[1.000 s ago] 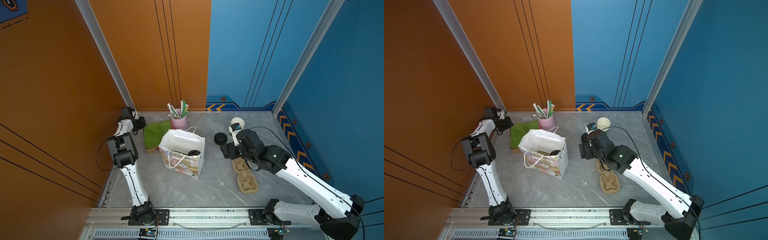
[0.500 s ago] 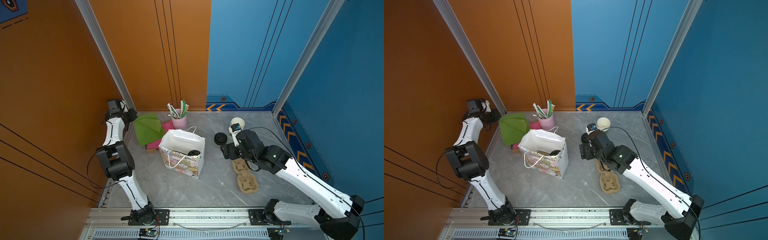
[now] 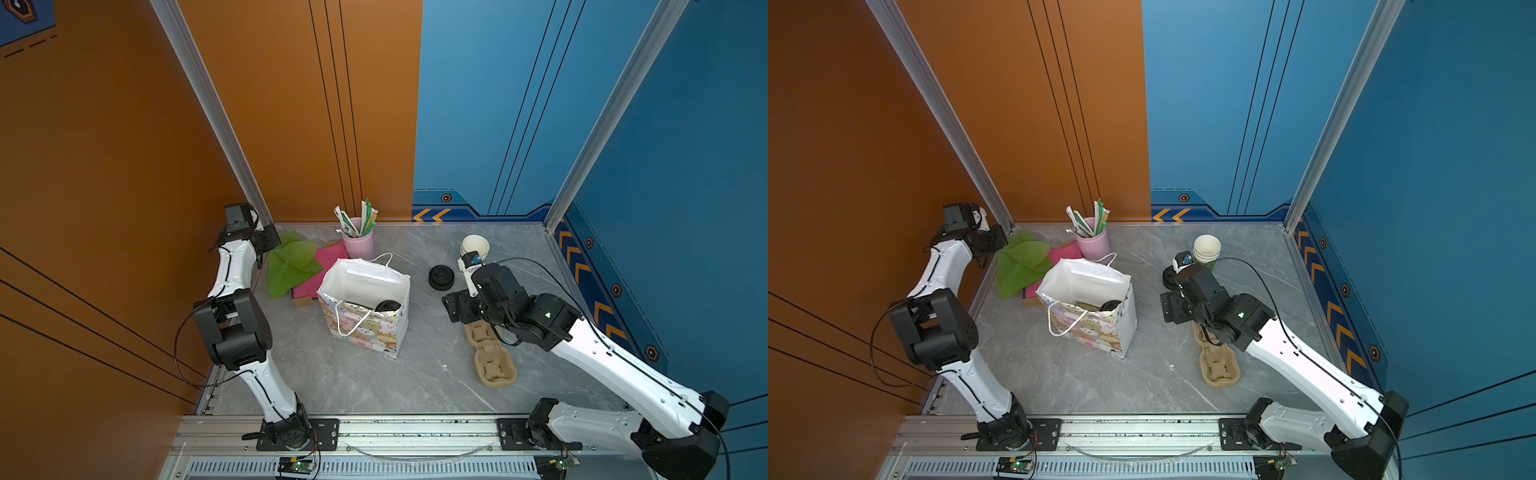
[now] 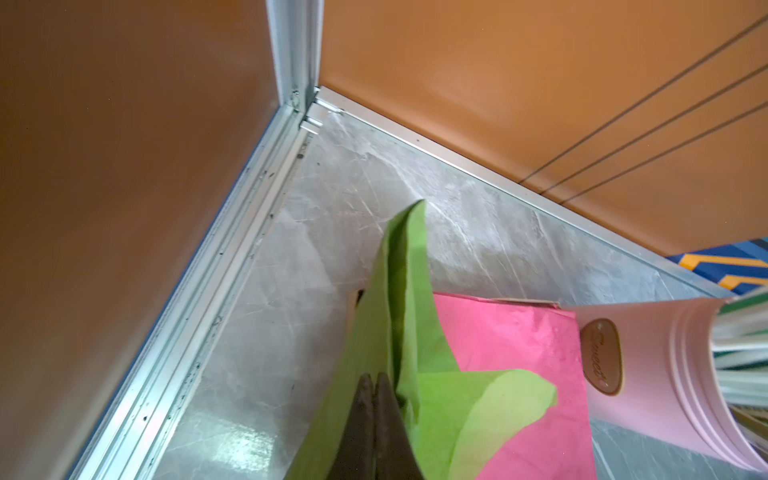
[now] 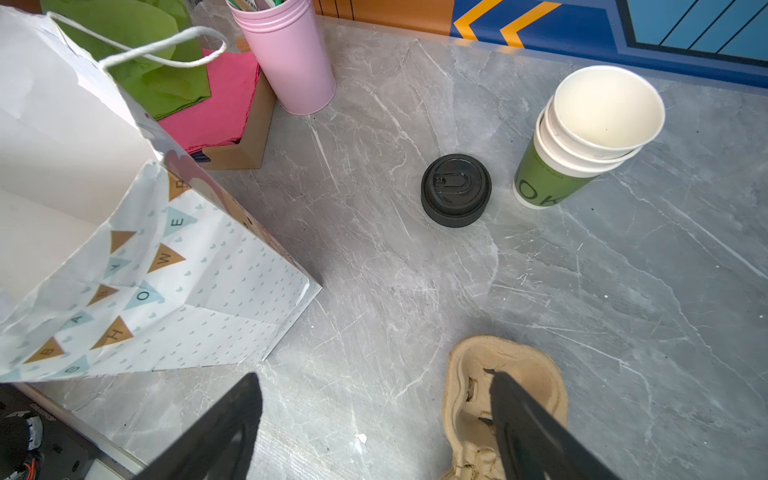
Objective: Pack the takeout coffee
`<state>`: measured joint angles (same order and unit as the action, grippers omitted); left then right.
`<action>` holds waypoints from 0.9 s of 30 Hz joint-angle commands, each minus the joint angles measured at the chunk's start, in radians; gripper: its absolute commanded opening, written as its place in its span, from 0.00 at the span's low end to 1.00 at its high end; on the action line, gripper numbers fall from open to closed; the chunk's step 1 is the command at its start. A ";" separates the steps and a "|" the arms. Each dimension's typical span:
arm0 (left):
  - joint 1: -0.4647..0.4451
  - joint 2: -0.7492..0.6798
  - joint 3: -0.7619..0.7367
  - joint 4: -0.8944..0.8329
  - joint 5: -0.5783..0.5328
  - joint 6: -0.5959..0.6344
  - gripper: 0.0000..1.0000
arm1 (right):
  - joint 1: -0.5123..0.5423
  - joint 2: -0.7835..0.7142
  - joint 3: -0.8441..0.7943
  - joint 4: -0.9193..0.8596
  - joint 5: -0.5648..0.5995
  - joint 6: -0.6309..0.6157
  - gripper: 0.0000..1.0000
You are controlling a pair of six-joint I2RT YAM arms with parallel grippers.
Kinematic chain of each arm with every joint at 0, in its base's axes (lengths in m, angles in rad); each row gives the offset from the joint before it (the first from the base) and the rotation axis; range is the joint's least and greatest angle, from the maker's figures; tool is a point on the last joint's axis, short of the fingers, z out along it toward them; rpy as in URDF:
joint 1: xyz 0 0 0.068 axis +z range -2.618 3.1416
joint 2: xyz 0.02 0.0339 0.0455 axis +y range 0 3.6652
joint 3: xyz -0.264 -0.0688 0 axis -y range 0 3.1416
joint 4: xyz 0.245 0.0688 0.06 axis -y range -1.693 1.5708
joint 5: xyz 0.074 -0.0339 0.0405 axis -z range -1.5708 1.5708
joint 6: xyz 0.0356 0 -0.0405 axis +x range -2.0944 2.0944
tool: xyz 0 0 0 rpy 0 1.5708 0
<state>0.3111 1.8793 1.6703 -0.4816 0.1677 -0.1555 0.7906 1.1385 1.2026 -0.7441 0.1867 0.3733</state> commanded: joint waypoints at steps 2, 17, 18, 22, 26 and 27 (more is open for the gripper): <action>-0.070 0.043 0.034 -0.055 -0.011 0.079 0.00 | -0.007 -0.033 -0.020 -0.013 0.008 -0.008 0.87; -0.163 0.192 0.084 -0.120 0.099 0.053 0.21 | -0.013 -0.043 -0.036 -0.014 0.008 -0.013 0.88; -0.162 0.197 0.096 -0.129 0.102 0.053 0.28 | -0.013 -0.045 -0.037 -0.014 0.008 -0.013 0.88; -0.158 0.167 0.112 -0.140 0.113 0.050 0.45 | -0.013 -0.046 -0.040 -0.013 0.010 -0.015 0.88; -0.150 0.100 0.112 -0.140 0.098 0.050 0.57 | -0.016 -0.042 -0.039 -0.011 0.008 -0.014 0.88; -0.146 0.084 0.108 -0.139 0.091 0.045 0.59 | -0.015 -0.042 -0.039 -0.009 0.007 -0.015 0.88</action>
<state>0.1562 2.0487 1.7550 -0.5980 0.2474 -0.1036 0.7830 1.1103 1.1786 -0.7441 0.1867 0.3698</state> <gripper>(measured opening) 0.577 0.878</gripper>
